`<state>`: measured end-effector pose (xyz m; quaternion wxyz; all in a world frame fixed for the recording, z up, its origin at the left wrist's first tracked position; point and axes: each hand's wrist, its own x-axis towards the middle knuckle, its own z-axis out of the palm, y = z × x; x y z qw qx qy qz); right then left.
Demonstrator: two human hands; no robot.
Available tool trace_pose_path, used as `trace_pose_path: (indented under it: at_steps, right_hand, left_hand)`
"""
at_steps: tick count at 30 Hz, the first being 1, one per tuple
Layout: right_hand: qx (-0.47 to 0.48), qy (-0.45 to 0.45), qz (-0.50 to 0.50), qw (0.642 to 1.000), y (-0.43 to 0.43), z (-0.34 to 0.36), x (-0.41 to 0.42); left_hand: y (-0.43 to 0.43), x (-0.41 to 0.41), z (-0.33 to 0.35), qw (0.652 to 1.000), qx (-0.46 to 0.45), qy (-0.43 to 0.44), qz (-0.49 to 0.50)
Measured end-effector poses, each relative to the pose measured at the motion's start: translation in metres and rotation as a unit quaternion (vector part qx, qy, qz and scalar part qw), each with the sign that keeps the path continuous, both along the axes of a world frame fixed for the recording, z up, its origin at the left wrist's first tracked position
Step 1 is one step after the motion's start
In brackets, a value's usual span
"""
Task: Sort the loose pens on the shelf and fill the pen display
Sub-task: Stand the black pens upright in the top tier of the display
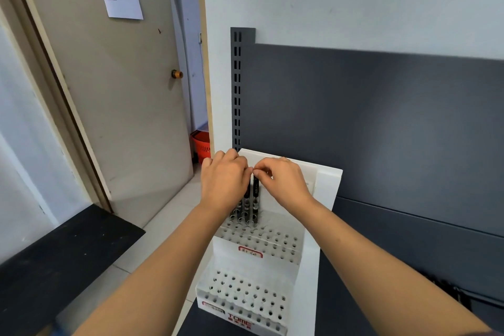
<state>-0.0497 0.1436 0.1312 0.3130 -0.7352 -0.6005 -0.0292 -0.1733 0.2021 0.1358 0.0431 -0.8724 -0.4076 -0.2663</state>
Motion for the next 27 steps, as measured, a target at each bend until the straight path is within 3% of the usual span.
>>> trace_pose_path:
  at_steps: [13, 18, 22, 27]
  right_hand:
    - [-0.020, -0.019, 0.009, 1.000, -0.011, -0.001, 0.000]
    - [0.069, -0.009, -0.007, 0.998, -0.027, 0.002, 0.011]
    - [0.149, -0.098, -0.059, 0.982, -0.054, 0.004, 0.026]
    - [0.145, -0.093, -0.125, 0.977, -0.109, -0.004, 0.071]
  left_hand:
    - [0.002, -0.004, -0.010, 0.992, -0.041, -0.111, -0.046]
    - [-0.013, 0.012, 0.000, 0.988, 0.011, -0.119, -0.098]
    - [-0.034, 0.035, 0.003, 0.981, 0.033, -0.136, -0.134]
    - [-0.073, 0.078, 0.002, 0.972, 0.070, -0.125, -0.189]
